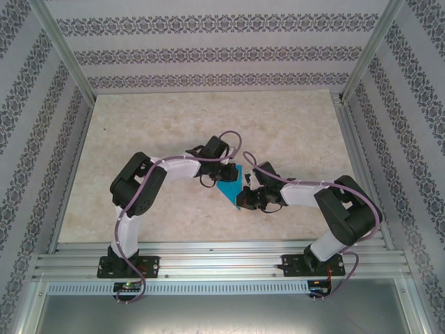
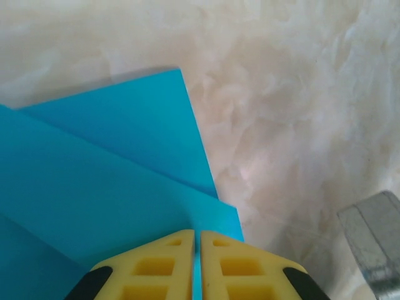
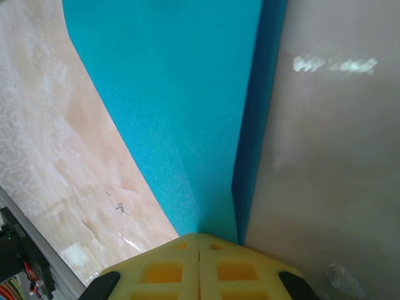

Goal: Fold a paper plane with a square sheet of paper (fold left side to right side)
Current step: Fourth fold the wing at the center of the table.

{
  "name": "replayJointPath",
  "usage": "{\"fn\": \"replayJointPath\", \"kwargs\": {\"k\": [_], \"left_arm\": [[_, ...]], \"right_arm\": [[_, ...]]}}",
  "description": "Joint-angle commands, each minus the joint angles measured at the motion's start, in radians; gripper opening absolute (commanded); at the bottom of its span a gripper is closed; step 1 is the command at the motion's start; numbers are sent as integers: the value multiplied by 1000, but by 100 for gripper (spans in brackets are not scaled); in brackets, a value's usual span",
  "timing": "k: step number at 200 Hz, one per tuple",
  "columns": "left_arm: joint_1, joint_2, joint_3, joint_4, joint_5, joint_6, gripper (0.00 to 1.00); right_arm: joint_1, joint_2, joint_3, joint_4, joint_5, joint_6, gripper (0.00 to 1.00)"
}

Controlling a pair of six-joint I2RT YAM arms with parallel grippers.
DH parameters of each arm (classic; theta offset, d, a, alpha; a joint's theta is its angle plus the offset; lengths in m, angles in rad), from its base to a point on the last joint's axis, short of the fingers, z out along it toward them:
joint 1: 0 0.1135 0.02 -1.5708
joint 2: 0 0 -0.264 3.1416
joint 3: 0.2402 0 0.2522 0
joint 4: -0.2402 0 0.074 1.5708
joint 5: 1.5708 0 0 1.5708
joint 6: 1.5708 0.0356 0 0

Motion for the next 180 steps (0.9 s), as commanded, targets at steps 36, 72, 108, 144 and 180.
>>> {"fn": "replayJointPath", "kwargs": {"k": [36,72,108,144,180], "left_arm": [[43,83,68,-31,-55,66,12],[48,89,39,-30,-83,74,12],[48,79,-3,4,-60,71,12],[44,72,-42,36,-40,62,12],[38,71,-55,56,-34,53,12]], "right_arm": [[21,53,-49,-161,95,-16,7],[19,33,-51,-142,86,-23,7],[13,-83,-26,-76,51,-25,8],[-10,-172,42,-21,26,-46,6],[-14,-90,114,49,49,-95,6]]}}
